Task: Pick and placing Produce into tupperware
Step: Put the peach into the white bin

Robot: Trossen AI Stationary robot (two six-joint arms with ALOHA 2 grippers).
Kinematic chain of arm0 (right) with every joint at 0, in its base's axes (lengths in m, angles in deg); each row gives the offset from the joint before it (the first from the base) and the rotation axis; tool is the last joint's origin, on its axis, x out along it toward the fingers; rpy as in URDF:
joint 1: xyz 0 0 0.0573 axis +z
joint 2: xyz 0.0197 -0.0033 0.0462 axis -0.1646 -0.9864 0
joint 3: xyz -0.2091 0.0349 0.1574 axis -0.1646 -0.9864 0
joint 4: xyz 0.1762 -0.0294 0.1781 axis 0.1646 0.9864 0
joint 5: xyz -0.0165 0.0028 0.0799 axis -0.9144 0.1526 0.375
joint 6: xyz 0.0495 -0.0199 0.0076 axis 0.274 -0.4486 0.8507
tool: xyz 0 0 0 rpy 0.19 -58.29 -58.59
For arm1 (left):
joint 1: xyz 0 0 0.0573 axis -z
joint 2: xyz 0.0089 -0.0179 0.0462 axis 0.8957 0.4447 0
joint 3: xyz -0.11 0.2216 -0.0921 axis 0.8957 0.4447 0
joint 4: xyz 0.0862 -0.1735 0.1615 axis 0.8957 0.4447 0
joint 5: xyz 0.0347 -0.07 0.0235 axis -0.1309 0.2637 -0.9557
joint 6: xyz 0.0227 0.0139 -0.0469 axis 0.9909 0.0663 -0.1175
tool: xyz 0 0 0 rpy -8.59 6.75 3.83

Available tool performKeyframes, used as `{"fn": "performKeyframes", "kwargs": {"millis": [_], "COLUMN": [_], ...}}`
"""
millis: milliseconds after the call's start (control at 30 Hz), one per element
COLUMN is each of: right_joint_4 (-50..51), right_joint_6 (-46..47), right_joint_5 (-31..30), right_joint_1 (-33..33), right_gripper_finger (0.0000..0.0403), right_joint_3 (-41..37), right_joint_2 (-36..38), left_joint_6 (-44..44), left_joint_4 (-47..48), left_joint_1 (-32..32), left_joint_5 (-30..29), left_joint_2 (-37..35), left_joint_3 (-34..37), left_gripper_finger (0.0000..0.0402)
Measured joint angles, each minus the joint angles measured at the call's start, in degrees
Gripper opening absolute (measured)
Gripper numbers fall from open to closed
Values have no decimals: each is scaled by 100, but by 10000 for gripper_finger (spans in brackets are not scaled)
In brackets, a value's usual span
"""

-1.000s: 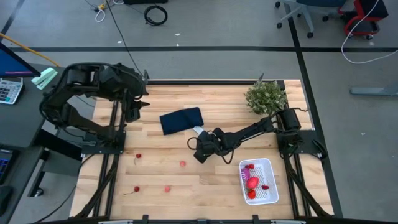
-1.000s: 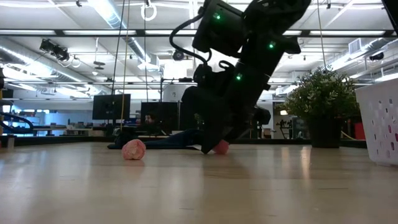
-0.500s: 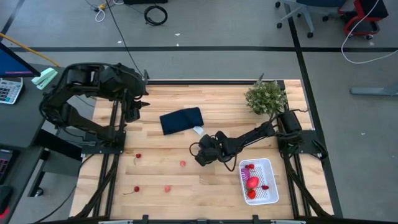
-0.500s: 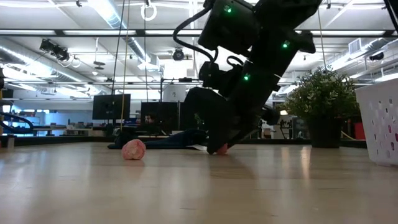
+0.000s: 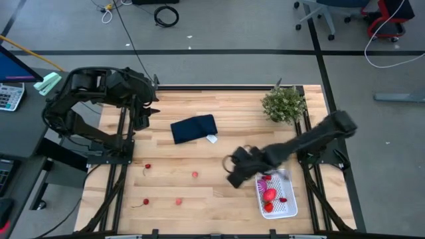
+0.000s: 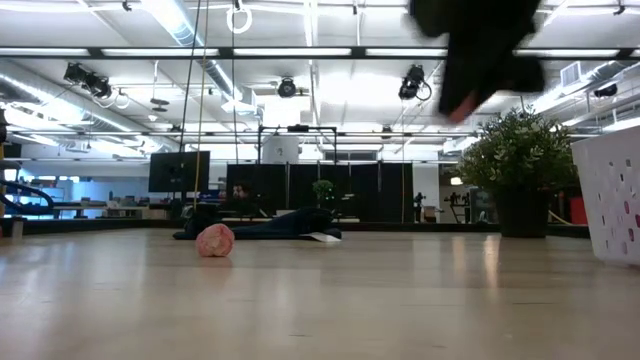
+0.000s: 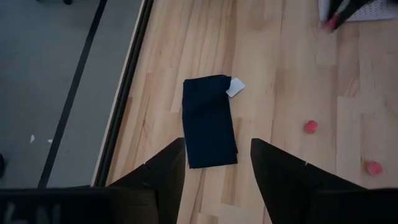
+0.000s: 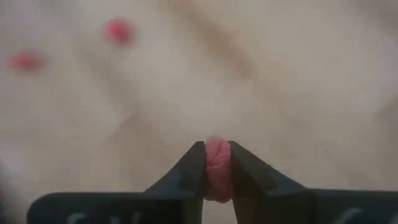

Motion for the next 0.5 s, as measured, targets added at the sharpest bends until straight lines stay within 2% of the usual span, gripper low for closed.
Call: {"fn": "performKeyframes", "kwargs": {"millis": [100,233,400,500], "right_joint_4": [551,1415,2338,2229], "right_joint_6": [837,2677,4761,5028], "right_joint_5": [-57,-620,-771,-503], "right_joint_1": [607,1553,2576,2914], "right_gripper_finger": [66,63,62,62], "right_joint_3": [4,7,3,3], "right_joint_2": [537,904,583,169], "left_joint_6": [-4,-46,-48,-50], "left_joint_4": [-1,0,0,0], "left_joint_1": [0,2,1,2], "left_joint_5": [0,2,1,1], "left_joint_2": [0,0,2,2], "left_joint_3": [0,0,0,0], "left_gripper_finger": [189,190,190,190]}}
